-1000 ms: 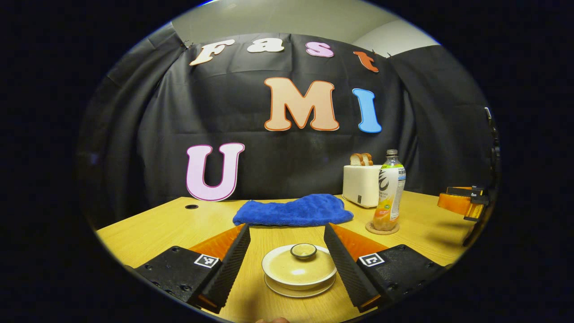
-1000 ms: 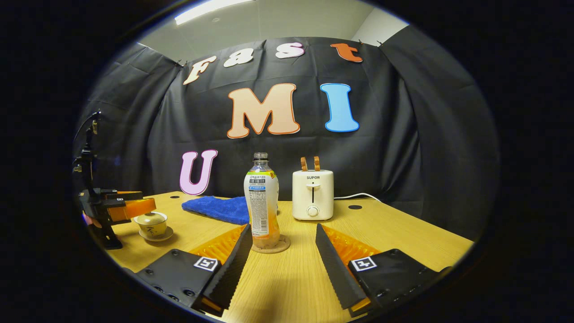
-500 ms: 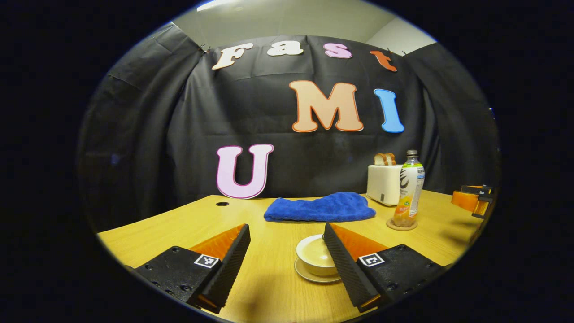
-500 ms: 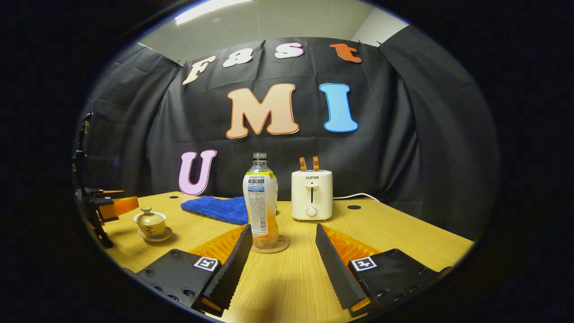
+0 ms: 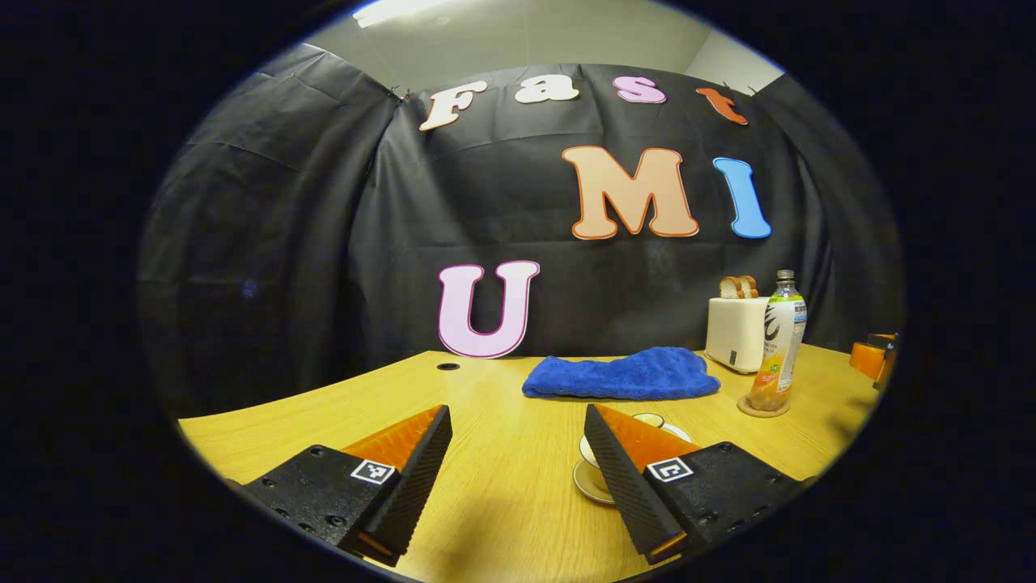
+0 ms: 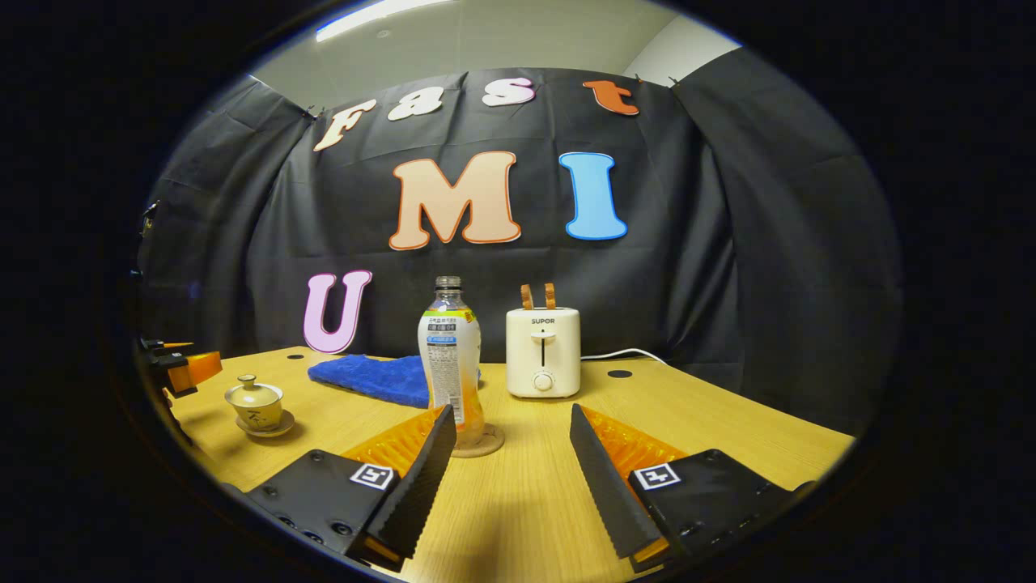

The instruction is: Open the teacup lid with one hand, grasp the water bottle and pour water into the teacup with the other hand; after pouring, place the water bottle on the coaster and then close the teacup lid.

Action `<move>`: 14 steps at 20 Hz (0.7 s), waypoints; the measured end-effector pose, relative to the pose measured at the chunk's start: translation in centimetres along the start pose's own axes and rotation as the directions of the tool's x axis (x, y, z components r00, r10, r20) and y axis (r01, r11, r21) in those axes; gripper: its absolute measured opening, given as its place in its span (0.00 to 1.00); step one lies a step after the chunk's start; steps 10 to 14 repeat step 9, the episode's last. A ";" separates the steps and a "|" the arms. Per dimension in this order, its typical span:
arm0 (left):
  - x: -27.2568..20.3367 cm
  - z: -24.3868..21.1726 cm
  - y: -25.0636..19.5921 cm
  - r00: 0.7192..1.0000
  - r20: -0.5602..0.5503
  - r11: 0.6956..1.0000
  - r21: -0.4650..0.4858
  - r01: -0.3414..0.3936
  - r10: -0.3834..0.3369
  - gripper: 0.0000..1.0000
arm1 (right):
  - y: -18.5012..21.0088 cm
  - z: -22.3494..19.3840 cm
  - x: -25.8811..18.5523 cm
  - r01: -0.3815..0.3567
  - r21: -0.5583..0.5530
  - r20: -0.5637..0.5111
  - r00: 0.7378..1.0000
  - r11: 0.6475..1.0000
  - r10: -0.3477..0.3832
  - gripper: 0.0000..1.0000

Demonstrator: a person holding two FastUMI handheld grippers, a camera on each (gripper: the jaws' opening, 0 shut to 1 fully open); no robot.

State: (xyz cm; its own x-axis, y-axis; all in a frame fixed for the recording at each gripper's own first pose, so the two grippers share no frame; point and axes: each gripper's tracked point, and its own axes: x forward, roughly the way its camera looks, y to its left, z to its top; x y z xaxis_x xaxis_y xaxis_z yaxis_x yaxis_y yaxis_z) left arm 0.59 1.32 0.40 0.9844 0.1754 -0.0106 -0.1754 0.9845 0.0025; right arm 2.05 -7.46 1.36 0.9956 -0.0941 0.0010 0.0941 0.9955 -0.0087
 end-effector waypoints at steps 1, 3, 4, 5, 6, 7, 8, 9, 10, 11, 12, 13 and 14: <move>0.0 0.0 0.2 1.000 0.000 1.000 0.001 -0.011 0.011 0.96 | -0.1 -0.1 -0.1 0.007 0.000 0.000 1.000 1.000 -0.007 0.91; -0.1 0.0 0.8 0.999 -0.001 0.999 0.002 -0.042 0.042 0.96 | -0.2 0.0 -0.3 0.014 -0.001 0.001 1.000 1.000 -0.014 0.91; -0.3 0.0 1.2 0.998 0.000 0.998 0.001 -0.057 0.057 0.96 | -0.2 0.0 -0.3 0.014 0.000 0.001 1.000 1.000 -0.014 0.91; -0.4 0.1 1.4 0.998 -0.001 0.998 0.001 -0.067 0.067 0.96 | -0.2 0.0 -0.3 0.015 -0.001 0.001 1.000 1.000 -0.015 0.91; -0.5 0.0 1.4 0.997 -0.001 0.997 0.000 -0.072 0.072 0.96 | -0.2 0.0 -0.3 0.015 0.000 0.000 1.000 1.000 -0.015 0.89; -0.6 0.0 1.3 0.997 -0.001 0.997 0.000 -0.073 0.073 0.96 | -0.2 0.0 -0.3 0.015 -0.001 0.000 1.000 1.000 -0.015 0.91; -0.5 0.0 1.3 0.997 -0.003 0.997 -0.001 -0.073 0.073 0.96 | -0.2 0.0 -0.4 0.015 0.000 0.000 1.000 1.000 -0.015 0.91; -0.6 0.0 1.3 0.998 -0.002 0.998 -0.002 -0.070 0.070 0.96 | -0.2 0.0 -0.4 0.015 -0.001 0.000 1.000 1.000 -0.015 0.91; -0.6 0.0 1.3 0.998 -0.002 0.998 -0.002 -0.070 0.070 0.96 | -0.2 0.0 -0.4 0.015 -0.001 0.000 1.000 1.000 -0.015 0.91; -0.6 0.0 1.3 0.998 -0.002 0.998 -0.002 -0.070 0.070 0.96 | -0.2 0.0 -0.4 0.015 -0.001 0.000 1.000 1.000 -0.015 0.91; -0.6 0.0 1.3 0.998 -0.002 0.998 -0.002 -0.070 0.070 0.96 | -0.2 0.0 -0.4 0.015 -0.001 0.000 1.000 1.000 -0.015 0.91; -0.6 0.0 1.3 0.998 -0.002 0.998 -0.002 -0.070 0.070 0.96 | -0.2 0.0 -0.4 0.015 -0.001 0.000 1.000 1.000 -0.015 0.91; -0.6 0.0 1.3 0.998 -0.002 0.998 -0.002 -0.070 0.070 0.96 | -0.2 0.0 -0.4 0.015 -0.001 0.000 1.000 1.000 -0.015 0.91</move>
